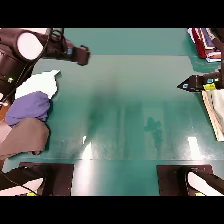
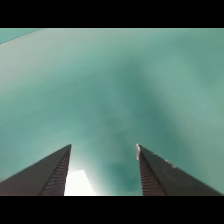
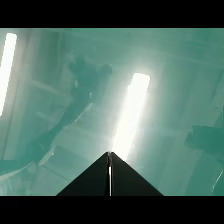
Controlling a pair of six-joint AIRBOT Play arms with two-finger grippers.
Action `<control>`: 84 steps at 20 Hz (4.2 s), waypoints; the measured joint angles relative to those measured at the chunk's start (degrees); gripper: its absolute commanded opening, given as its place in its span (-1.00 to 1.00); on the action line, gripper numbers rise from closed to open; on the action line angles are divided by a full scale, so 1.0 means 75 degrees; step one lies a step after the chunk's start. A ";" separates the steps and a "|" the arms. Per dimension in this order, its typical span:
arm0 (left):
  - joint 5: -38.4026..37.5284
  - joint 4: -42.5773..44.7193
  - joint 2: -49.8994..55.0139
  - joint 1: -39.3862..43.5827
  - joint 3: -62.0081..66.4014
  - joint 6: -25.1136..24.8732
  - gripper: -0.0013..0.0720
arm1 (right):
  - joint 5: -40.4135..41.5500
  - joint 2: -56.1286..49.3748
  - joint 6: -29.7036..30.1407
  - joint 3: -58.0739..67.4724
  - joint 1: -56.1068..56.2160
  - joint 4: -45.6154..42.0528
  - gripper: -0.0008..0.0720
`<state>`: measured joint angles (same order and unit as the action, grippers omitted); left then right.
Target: Fold the shirts.
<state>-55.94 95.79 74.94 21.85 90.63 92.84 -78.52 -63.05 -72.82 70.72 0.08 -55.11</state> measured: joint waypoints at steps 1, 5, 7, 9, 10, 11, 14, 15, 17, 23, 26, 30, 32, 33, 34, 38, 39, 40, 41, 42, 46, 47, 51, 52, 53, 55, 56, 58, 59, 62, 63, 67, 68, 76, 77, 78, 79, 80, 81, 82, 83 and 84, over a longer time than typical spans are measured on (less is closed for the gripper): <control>-0.0055 0.0551 0.0000 -0.0262 -0.0201 0.0268 0.39 | -0.0006 0.0000 0.0000 0.0000 0.0000 0.0000 -0.94; 0.0026 0.1609 0.0152 -0.1606 -0.1343 0.0994 0.39 | -0.0009 0.0000 -0.0003 -0.0003 0.0000 0.0000 -0.94; 0.0265 0.1763 0.0391 -0.2209 -0.1845 0.1157 0.39 | -0.0006 0.0000 -0.0003 0.0000 0.0000 0.0003 -0.94; 0.0507 0.1769 0.0764 -0.2664 -0.2145 0.1247 0.39 | 0.0020 0.0000 -0.0003 -0.0003 0.0000 0.0003 -0.94; 0.0641 0.1772 0.0968 -0.2850 -0.2235 0.1274 0.39 | 0.0035 0.0000 -0.0003 -0.0003 0.0000 0.0003 -0.94; 0.0769 0.1775 0.1151 -0.2990 -0.2299 0.1303 0.39 | 0.0038 0.0000 -0.0003 -0.0003 0.0000 0.0003 -0.94; 0.1008 0.1772 0.1577 -0.3203 -0.2404 0.1335 0.39 | 0.0044 0.0000 -0.0003 -0.0003 0.0000 0.0003 -0.94; 0.1037 0.1766 0.1652 -0.3246 -0.2413 0.1349 0.39 | 0.0047 0.0000 -0.0003 -0.0003 0.0000 0.0003 -0.94; 0.0970 0.1769 0.1737 -0.3299 -0.2331 0.1358 0.39 | 0.0061 0.0000 -0.0003 -0.0003 0.0000 0.0003 -0.94; -0.0128 0.1766 0.1816 -0.3346 -0.1355 0.1373 -0.90 | 0.0096 0.0000 -0.0003 -0.0003 0.0000 0.0006 -0.94; -0.0676 0.1751 0.1824 -0.3348 -0.1003 0.1373 -0.88 | 0.0038 0.0000 -0.0003 -0.0003 0.0000 0.0006 -0.94; -0.0866 0.1428 0.1868 -0.3351 -0.0854 0.1376 0.77 | -0.0204 0.0000 -0.0006 -0.0003 0.0000 0.0003 -0.94; -0.0644 0.1291 0.1926 -0.3351 -0.0868 0.1370 0.78 | -0.0274 0.0000 -0.0003 -0.0003 0.0000 0.0003 -0.94; -0.0536 0.1247 0.1973 -0.3351 -0.0901 0.1370 0.78 | -0.0306 0.0000 -0.0003 -0.0003 0.0000 0.0000 -0.94; -0.0437 0.1221 0.2049 -0.3351 -0.0950 0.1367 0.78 | -0.0312 0.0000 -0.0003 -0.0003 0.0000 0.0003 -0.94; -0.0277 0.1192 0.2407 -0.3351 -0.1110 0.1364 -0.91 | -0.0326 0.0000 -0.0003 -0.0003 0.0000 0.0000 -0.93; -0.0254 0.1183 0.2454 -0.3351 -0.1122 0.1364 -0.90 | -0.0326 0.0000 -0.0003 -0.0003 0.0000 0.0003 -0.94; -0.0227 0.1177 0.2492 -0.3348 -0.1134 0.1361 -0.90 | -0.0326 0.0000 -0.0006 -0.0003 0.0000 0.0003 -0.94; -0.0248 0.1172 0.2506 -0.3351 -0.1131 0.1361 -0.90 | -0.0323 0.0000 -0.0006 -0.0003 0.0000 0.0003 -0.94; -0.0309 0.1172 0.2495 -0.3351 -0.1099 0.1364 -0.90 | -0.0306 0.0000 -0.0003 0.0000 0.0000 0.0003 -0.94; -0.0609 0.1163 0.1798 -0.3357 -0.0694 0.1259 -0.90 | -0.0163 -0.0003 -0.0006 0.0498 0.0000 0.0117 -0.94; -0.0653 0.1163 0.1463 -0.3360 -0.0525 0.1195 -0.90 | -0.0102 0.0000 -0.0006 0.0799 0.0000 0.0137 -0.94; -0.0968 0.1139 -0.0303 -0.3077 0.0361 0.0874 -0.91 | 0.0192 0.0000 -0.0006 0.2192 0.0000 0.0192 -0.94; -0.1099 0.1139 -0.0764 -0.2868 0.0592 0.0799 -0.91 | 0.0283 0.0000 -0.0003 0.2538 0.0000 0.0198 -0.94; -0.1239 0.1139 -0.1180 -0.2588 0.0793 0.0740 -0.91 | 0.0350 0.0000 -0.0003 0.2827 0.0000 0.0198 -0.94; -0.1553 0.1139 -0.1792 -0.1868 0.1049 0.0688 -0.91 | 0.0449 0.0000 -0.0003 0.3340 0.0000 0.0201 -0.94; -0.1766 0.1139 -0.1993 -0.1393 0.1116 0.0691 -0.91 | 0.0475 0.0000 -0.0003 0.3523 0.0000 0.0201 -0.94; -0.2180 0.1128 -0.2183 -0.0393 0.1032 0.0804 -0.90 | 0.0507 0.0006 -0.0003 0.3771 0.0000 0.0201 -0.94; -0.2294 0.1003 -0.2203 0.0125 0.0871 0.0924 -0.90 | 0.0507 0.0006 -0.0003 0.3844 0.0000 0.0201 -0.94; -0.2069 0.0224 -0.1999 0.1445 0.0102 0.1198 -0.90 | 0.0399 0.0006 0.0000 0.3969 0.0000 0.0198 -0.93; -0.1743 -0.0216 -0.1845 0.1848 -0.0221 0.1224 -0.75 | 0.0356 0.0009 -0.0003 0.3990 0.0000 0.0195 -0.94; -0.0335 -0.1661 -0.0947 0.2999 -0.1064 0.1040 0.64 | 0.0224 0.0009 -0.0003 0.4028 0.0000 0.0192 -0.94; -0.0117 -0.1833 -0.0743 0.3107 -0.1154 0.0988 0.64 | 0.0169 0.0009 0.0000 0.4030 0.0000 0.0192 -0.94; -0.0484 -0.1577 -0.0172 0.0734 -0.1542 0.0740 0.64 | -0.0079 0.0009 0.0000 0.4039 0.0000 0.0184 -0.94; -0.0554 -0.1556 -0.0160 0.0224 -0.1690 0.0662 0.64 | -0.0087 0.0009 -0.0003 0.4039 0.0000 0.0184 -0.94; -0.0583 -0.1597 -0.0152 -0.0274 -0.1891 0.0548 0.64 | -0.0108 0.0009 0.0000 0.4039 0.0000 0.0184 -0.94; -0.0618 -0.1676 -0.0134 -0.0705 -0.2127 0.0411 0.64 | -0.0114 0.0009 -0.0003 0.4039 0.0000 0.0184 -0.94; -0.0612 -0.1789 -0.0119 -0.1084 -0.2369 0.0239 0.64 | -0.0125 0.0009 -0.0003 0.4039 0.0000 0.0184 -0.94; -0.0545 -0.1941 -0.0064 -0.1440 -0.2620 0.0026 0.64 | -0.0131 0.0009 -0.0003 0.4036 0.0000 0.0184 -0.94; -0.0542 -0.2084 0.0052 -0.1757 -0.2844 -0.0204 0.64 | -0.0131 0.0009 -0.0003 0.4033 0.0000 0.0184 -0.94; -0.0525 -0.2197 0.0187 -0.2002 -0.2990 -0.0420 0.64 | -0.0143 0.0009 -0.0003 0.4033 0.0000 0.0181 -0.94; -0.0478 -0.2276 0.0350 -0.2203 -0.3098 -0.0618 0.64 | -0.0154 0.0009 -0.0003 0.4033 0.0000 0.0184 -0.94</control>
<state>-59.53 78.72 77.56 5.32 67.40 88.20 -79.68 -62.98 -72.84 100.97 0.08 -53.74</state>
